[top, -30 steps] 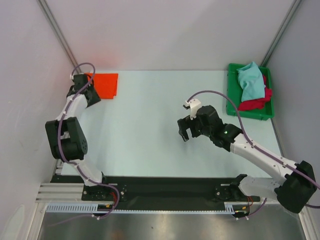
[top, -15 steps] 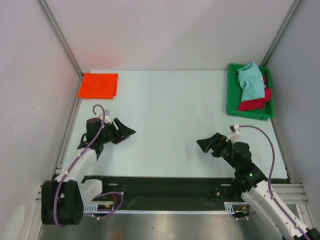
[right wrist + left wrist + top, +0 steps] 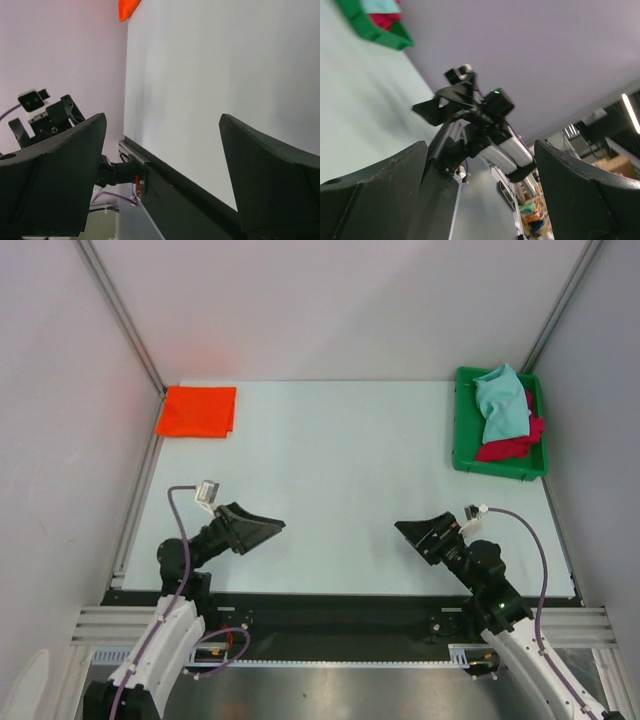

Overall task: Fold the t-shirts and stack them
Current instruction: Reset both grippers

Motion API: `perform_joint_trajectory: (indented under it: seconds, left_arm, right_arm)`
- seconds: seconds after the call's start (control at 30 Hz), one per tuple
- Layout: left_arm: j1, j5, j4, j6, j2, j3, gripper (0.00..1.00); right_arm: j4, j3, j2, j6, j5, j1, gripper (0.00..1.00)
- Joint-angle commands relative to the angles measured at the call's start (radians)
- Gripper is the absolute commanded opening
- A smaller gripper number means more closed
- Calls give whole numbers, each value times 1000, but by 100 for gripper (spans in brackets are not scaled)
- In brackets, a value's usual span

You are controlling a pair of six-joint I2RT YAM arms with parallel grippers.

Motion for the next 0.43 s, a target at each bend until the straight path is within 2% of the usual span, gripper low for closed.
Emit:
perform_joint_trajectory:
  seconds: [0.0, 0.17, 0.4]
  left_arm:
    - [-8, 64, 236, -191, -109, -255, 94]
    - [-8, 41, 379, -311, -153, -257, 95]
    - [-8, 15, 409, -331, -167, -258, 96]
  right_arm:
    - [40, -145, -7, 114, 3, 0, 100]
    - [54, -146, 45, 58, 26, 22, 100]
    - [109, -147, 82, 16, -43, 22, 100]
